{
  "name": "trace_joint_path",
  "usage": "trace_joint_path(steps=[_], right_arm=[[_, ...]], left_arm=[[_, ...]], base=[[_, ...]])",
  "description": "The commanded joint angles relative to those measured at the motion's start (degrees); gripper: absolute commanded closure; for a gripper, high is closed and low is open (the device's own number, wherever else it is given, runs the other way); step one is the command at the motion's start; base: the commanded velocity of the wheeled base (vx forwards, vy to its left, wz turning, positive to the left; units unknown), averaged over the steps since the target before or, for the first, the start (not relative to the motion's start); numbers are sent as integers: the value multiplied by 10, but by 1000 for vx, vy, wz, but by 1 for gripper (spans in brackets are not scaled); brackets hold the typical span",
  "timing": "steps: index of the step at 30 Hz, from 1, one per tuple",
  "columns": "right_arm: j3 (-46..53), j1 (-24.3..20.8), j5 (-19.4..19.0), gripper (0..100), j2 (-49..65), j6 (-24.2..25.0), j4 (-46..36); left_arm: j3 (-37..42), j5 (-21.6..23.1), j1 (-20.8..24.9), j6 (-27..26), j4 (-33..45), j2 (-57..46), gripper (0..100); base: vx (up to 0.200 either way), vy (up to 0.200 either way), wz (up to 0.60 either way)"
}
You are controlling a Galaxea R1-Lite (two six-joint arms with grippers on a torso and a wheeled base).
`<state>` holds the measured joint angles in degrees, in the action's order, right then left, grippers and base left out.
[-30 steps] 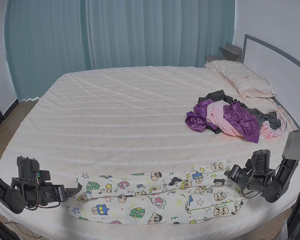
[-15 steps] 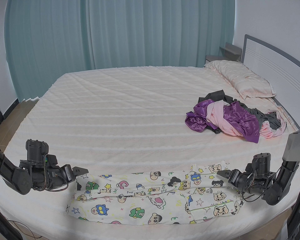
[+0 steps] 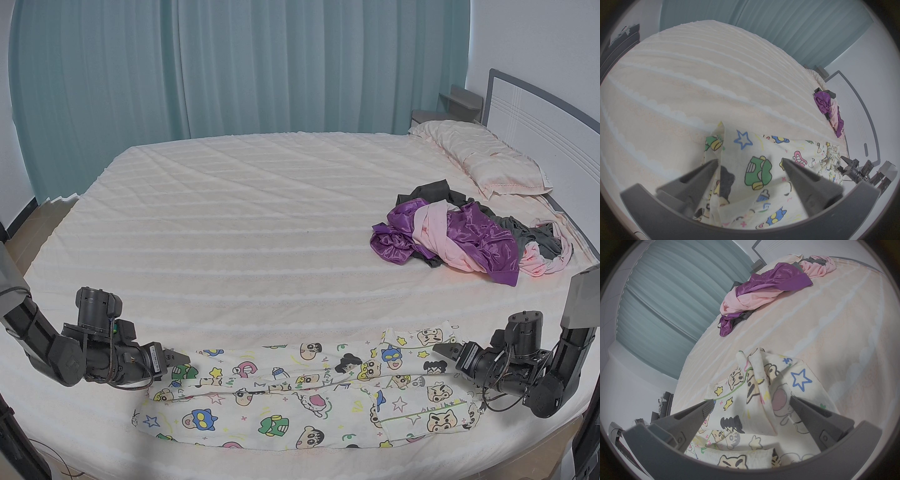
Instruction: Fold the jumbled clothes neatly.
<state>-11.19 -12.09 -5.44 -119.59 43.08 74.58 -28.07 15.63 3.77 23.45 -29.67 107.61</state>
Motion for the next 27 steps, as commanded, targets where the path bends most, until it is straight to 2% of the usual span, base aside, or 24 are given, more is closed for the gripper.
trace_joint_path(steps=[1, 12, 27], right_arm=[[4, -4, 0, 0, -6, 0, 0], [2, -15, 0, 0, -7, 0, 0], [-2, -16, 0, 0, -14, 0, 1]], left_arm=[[-22, -5, 4, 4, -4, 30, 100], [-44, -32, -8, 5, -4, 4, 100], [-99, -35, -10, 8, 2, 7, 100]], base=[[0, 0, 0], [0, 0, 0], [0, 0, 0]])
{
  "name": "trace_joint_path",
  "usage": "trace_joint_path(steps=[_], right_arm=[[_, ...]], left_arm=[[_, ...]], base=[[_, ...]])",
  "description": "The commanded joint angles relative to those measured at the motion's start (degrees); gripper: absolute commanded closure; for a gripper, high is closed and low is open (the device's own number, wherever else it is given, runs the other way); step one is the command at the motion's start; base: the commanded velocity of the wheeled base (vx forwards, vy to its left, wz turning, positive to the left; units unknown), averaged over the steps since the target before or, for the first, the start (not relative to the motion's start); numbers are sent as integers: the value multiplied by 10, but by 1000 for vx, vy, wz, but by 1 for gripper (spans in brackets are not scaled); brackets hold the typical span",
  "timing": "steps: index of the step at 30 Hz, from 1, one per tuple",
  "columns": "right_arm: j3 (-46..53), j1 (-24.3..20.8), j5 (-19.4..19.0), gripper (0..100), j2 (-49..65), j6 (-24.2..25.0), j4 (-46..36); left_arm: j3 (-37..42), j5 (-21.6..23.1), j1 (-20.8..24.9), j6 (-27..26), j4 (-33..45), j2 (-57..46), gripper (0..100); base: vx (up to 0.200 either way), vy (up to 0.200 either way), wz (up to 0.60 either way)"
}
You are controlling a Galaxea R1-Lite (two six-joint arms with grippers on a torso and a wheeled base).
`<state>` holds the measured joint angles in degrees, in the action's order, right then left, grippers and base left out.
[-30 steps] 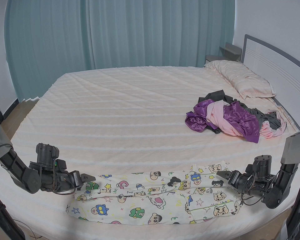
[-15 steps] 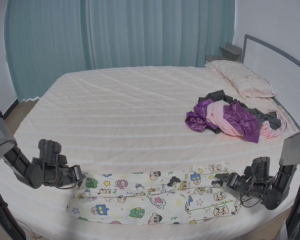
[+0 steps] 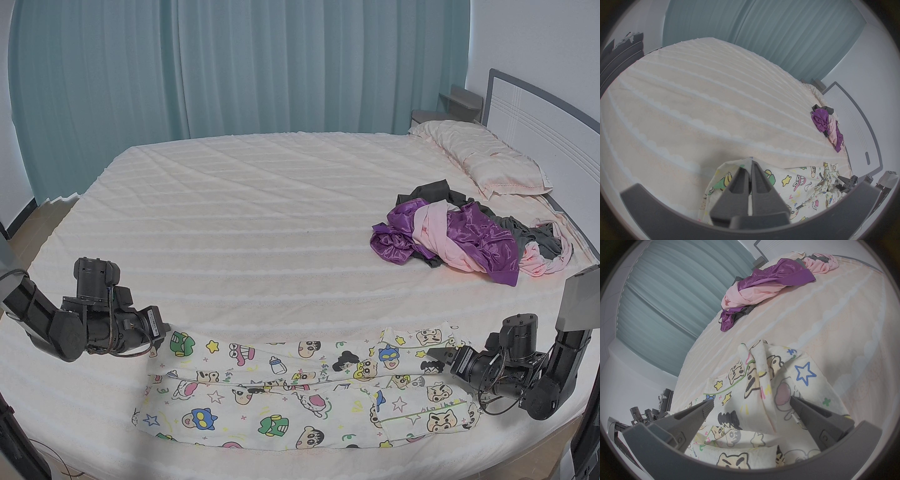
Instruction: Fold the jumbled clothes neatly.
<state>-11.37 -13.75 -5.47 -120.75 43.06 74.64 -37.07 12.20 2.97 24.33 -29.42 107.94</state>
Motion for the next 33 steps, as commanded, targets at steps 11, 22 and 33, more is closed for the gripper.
trace_joint_path(steps=[11, 22, 33], right_arm=[[-1, 3, 0, 0, -3, 1, 1], [4, 1, -2, 0, 6, 13, 2], [-39, 1, -24, 0, -17, 28, 8]], left_arm=[[-34, -27, -10, -2, -5, 76, 100], [-39, -31, -17, 12, -3, 84, 0], [31, -24, -39, 40, -4, 4, 0]], base=[[0, 0, 0], [0, 0, 0], [0, 0, 0]])
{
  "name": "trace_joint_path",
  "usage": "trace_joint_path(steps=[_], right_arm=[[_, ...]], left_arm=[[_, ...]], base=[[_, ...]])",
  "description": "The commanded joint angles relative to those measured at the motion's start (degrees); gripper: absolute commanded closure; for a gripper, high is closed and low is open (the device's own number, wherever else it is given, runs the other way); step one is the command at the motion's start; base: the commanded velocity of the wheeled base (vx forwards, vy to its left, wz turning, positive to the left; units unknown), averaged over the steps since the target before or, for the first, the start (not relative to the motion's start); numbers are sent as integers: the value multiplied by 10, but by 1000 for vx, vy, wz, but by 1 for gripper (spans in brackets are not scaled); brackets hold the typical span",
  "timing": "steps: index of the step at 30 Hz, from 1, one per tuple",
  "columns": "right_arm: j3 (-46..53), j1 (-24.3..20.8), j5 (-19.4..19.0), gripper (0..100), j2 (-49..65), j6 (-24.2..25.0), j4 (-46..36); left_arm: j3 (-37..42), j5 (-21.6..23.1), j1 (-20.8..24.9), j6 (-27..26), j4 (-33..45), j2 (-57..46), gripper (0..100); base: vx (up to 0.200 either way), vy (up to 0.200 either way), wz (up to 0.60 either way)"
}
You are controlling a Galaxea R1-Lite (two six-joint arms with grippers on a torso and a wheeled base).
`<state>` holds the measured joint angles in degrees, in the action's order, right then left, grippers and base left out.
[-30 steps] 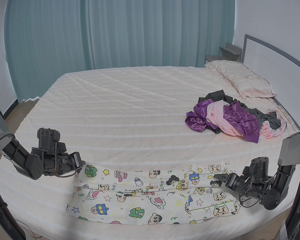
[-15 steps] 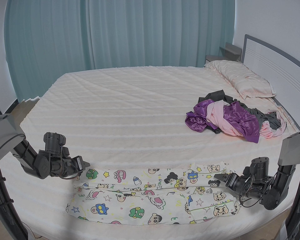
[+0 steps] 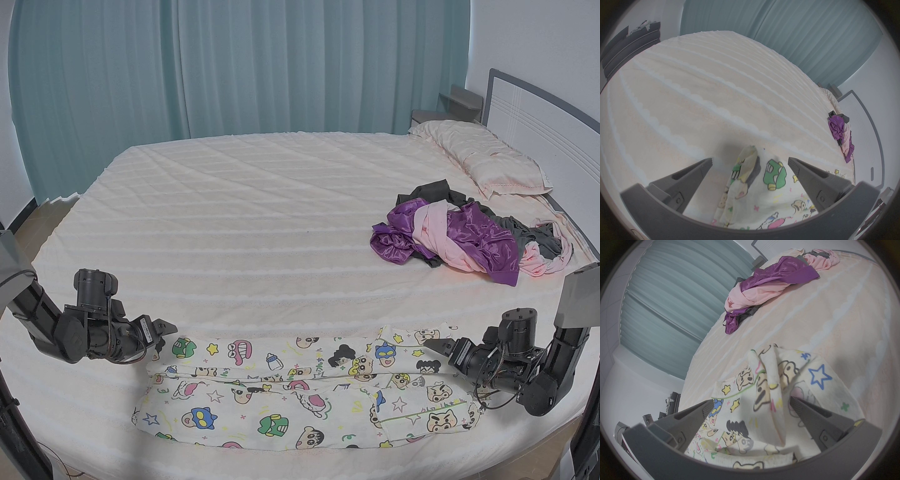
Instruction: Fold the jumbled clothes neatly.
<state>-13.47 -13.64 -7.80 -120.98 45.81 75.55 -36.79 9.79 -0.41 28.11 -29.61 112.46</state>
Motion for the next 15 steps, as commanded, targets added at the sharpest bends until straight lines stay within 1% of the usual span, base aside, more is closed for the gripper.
trace_joint_path(steps=[1, 3, 4, 8, 15], right_arm=[[-18, 0, -1, 0, -15, 1, -1], [-17, -2, 0, 0, -17, 1, -1], [-16, -2, 1, 100, -15, 1, -1], [-5, -2, 3, 100, -9, 1, -1], [16, 4, 20, 100, -9, -2, 4]], left_arm=[[29, 1, -5, 2, -2, -41, 0], [40, 1, -8, 1, -2, -52, 0], [44, 0, -8, 0, -3, -54, 0], [47, 0, -7, -3, -3, -59, 0], [54, -1, -6, -3, -3, -71, 0]], base=[[0, 0, 0], [0, 0, 0], [0, 0, 0], [0, 0, 0], [0, 0, 0]])
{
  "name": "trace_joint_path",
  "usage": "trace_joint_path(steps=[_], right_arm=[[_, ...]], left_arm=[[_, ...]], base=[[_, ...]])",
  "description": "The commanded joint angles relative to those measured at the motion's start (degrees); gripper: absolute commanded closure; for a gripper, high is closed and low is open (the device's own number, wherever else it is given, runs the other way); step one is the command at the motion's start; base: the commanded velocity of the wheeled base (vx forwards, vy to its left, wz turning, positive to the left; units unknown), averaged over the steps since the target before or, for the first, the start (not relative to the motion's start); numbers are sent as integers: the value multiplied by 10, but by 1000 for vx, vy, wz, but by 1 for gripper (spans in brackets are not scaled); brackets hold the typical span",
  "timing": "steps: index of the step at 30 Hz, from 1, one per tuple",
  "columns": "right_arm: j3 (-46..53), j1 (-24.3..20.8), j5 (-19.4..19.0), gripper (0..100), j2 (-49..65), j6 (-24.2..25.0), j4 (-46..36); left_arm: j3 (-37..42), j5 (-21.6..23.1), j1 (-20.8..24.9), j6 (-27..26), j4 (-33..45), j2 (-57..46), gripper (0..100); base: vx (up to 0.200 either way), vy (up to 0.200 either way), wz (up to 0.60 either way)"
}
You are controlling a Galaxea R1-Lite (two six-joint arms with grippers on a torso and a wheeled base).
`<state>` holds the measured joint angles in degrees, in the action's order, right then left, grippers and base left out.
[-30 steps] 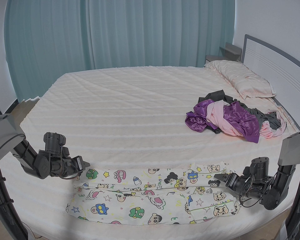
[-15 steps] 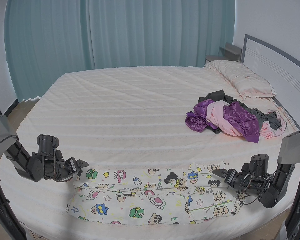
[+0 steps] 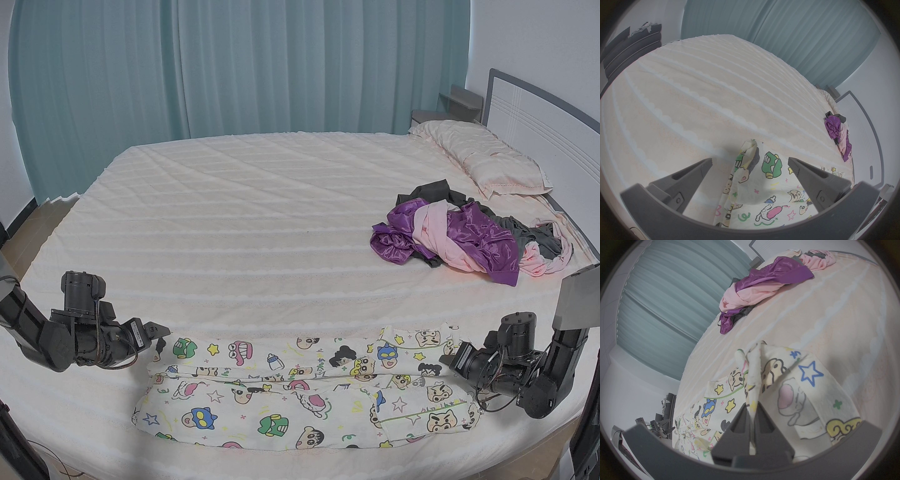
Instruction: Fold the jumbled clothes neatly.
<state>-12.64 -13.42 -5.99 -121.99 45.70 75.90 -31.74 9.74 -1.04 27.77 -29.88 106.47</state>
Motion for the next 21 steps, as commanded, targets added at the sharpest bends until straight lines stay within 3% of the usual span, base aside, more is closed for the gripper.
trace_joint_path(steps=[1, 15, 16, 21], right_arm=[[16, 1, 2, 100, 4, -1, 1], [55, 7, 2, 100, 39, -6, -1], [56, 7, 2, 0, 39, -8, -1], [58, 8, 2, 0, 38, -9, -2]], left_arm=[[8, -2, 2, -1, -1, -13, 0], [24, -3, 2, -5, -1, -14, 0], [24, -3, 2, -5, -1, -14, 0], [26, 3, 3, -10, 1, -32, 0]], base=[[0, 0, 0], [0, 0, 0], [0, 0, 0], [0, 0, 0]])
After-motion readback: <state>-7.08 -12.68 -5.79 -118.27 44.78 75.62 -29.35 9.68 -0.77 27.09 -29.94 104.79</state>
